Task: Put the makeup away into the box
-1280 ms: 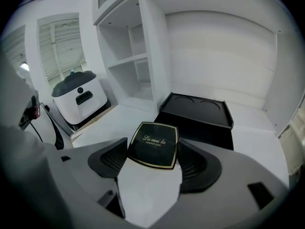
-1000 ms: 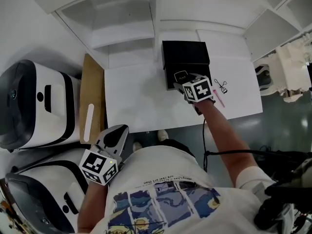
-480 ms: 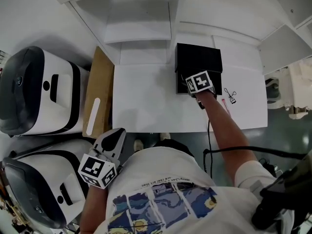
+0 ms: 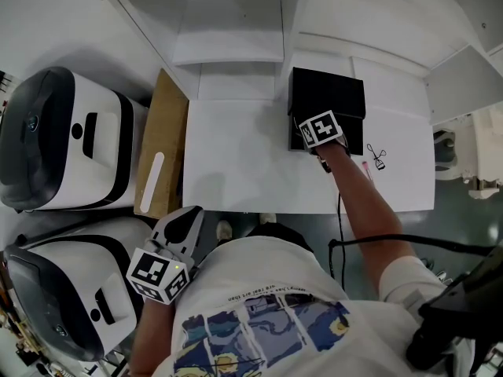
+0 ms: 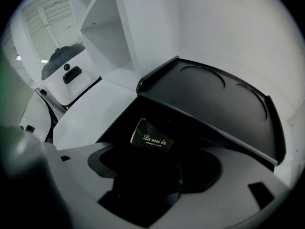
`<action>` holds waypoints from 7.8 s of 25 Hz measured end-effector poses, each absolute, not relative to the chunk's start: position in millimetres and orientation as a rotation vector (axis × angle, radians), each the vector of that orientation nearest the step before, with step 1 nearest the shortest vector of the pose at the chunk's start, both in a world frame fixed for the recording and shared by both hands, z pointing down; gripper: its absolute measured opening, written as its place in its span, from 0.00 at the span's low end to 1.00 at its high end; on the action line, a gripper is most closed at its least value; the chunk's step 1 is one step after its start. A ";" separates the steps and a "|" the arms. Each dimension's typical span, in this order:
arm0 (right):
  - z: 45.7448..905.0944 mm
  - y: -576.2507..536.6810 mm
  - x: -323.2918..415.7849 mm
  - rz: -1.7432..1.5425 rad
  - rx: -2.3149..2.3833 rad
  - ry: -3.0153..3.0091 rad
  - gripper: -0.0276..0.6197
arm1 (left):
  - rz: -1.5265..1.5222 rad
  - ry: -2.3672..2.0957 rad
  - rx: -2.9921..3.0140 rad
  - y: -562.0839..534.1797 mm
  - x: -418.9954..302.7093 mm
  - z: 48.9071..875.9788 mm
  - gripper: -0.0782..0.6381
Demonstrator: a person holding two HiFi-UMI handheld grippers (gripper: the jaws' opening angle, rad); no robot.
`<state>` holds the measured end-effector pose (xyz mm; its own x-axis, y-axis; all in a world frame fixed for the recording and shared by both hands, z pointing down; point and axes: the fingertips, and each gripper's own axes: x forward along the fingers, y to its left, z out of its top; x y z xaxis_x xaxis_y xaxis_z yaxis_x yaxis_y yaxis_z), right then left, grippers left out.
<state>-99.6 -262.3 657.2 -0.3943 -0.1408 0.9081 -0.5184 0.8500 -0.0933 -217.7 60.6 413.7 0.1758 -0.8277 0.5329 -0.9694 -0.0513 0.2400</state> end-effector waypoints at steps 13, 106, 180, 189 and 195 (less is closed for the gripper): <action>630.0 -258.9 -92.4 0.483 0.433 -2.056 0.58 | 0.361 -1.624 1.983 40.1 -205.3 412.0 0.13; 561.7 -231.2 107.6 0.451 0.685 -2.174 0.14 | 0.396 -1.429 2.190 11.3 -109.0 418.1 0.13; 562.2 -268.9 -15.6 0.398 0.583 -2.189 0.18 | 0.359 -1.531 2.100 10.2 -137.0 421.6 0.13; 534.7 -212.6 28.8 0.328 0.580 -2.291 0.10 | 0.376 -1.445 2.182 -3.5 -116.5 420.3 0.13; 586.8 -160.9 75.0 0.330 0.546 -2.243 0.09 | 0.384 -1.391 2.222 -13.5 -100.6 423.4 0.13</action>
